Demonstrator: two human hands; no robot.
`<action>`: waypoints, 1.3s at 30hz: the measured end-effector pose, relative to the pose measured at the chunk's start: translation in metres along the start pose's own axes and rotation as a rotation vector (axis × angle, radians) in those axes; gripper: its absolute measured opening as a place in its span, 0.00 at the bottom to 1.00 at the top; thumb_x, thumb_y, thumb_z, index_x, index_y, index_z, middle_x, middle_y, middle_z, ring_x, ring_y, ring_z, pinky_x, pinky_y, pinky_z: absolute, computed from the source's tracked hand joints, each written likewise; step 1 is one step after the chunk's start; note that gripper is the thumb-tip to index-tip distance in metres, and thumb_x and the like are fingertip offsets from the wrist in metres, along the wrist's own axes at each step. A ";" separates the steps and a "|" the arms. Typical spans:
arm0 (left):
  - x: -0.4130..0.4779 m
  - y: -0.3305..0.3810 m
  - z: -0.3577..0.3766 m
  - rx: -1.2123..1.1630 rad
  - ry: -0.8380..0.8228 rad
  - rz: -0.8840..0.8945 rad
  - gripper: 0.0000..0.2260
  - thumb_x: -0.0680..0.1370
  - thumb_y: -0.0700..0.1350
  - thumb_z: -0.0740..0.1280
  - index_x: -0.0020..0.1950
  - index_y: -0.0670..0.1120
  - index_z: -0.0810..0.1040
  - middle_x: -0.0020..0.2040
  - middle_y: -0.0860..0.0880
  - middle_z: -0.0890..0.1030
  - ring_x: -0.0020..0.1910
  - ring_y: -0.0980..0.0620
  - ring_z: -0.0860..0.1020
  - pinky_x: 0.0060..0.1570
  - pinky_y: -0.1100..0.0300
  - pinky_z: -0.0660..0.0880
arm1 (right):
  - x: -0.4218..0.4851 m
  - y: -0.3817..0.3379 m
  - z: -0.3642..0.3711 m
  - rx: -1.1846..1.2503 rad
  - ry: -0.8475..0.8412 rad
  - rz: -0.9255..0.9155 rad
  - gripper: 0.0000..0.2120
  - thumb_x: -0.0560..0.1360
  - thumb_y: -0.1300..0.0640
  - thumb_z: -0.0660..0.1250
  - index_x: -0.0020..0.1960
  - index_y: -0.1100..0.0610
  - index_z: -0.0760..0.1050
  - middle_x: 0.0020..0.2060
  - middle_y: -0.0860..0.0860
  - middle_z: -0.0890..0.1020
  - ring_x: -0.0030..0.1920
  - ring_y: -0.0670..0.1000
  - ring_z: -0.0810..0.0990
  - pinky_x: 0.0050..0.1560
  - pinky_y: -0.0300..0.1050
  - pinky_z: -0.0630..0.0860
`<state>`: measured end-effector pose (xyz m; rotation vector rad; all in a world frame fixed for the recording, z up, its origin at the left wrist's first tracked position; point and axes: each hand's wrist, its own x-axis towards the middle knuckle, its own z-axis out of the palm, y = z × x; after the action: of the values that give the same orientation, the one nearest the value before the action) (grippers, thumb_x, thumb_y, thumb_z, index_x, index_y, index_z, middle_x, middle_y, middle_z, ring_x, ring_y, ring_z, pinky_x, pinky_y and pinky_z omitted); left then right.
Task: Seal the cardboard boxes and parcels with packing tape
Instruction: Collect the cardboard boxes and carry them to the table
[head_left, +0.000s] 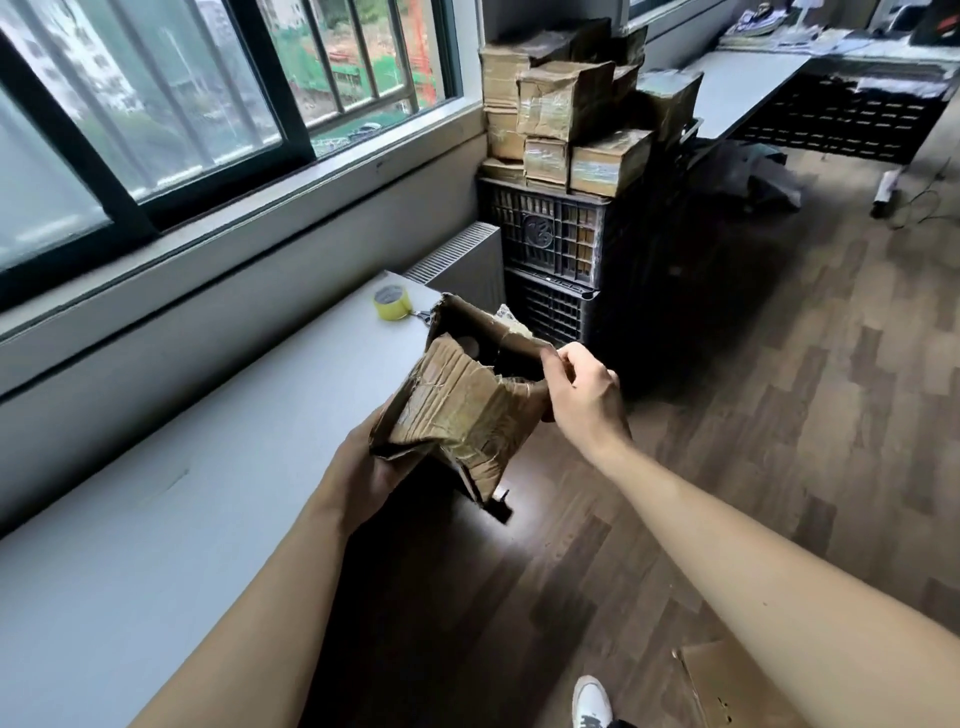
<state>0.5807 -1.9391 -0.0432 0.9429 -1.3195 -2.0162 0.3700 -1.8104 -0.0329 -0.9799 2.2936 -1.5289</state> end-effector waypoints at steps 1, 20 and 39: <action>0.003 0.001 0.000 -0.022 0.053 -0.009 0.10 0.83 0.36 0.59 0.61 0.43 0.77 0.55 0.46 0.82 0.51 0.52 0.81 0.47 0.60 0.80 | 0.010 -0.002 0.002 -0.003 -0.020 -0.024 0.18 0.83 0.45 0.60 0.41 0.56 0.72 0.28 0.50 0.75 0.35 0.52 0.76 0.35 0.45 0.66; 0.017 0.038 -0.050 0.095 0.628 0.033 0.16 0.83 0.55 0.60 0.54 0.45 0.80 0.49 0.45 0.85 0.45 0.51 0.84 0.42 0.59 0.81 | 0.088 -0.056 0.106 0.232 -0.258 -0.302 0.07 0.81 0.58 0.63 0.52 0.56 0.80 0.39 0.45 0.80 0.43 0.48 0.76 0.45 0.36 0.70; 0.070 0.099 -0.243 0.392 0.475 0.269 0.12 0.82 0.49 0.65 0.64 0.54 0.81 0.63 0.58 0.81 0.65 0.58 0.77 0.71 0.53 0.69 | 0.099 -0.117 0.309 0.216 -0.640 -0.020 0.20 0.68 0.35 0.66 0.54 0.45 0.77 0.57 0.55 0.77 0.55 0.49 0.80 0.62 0.54 0.78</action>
<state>0.7376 -2.1601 -0.0355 1.2462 -1.4895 -1.2509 0.5022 -2.1291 -0.0471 -1.2111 1.6456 -1.2002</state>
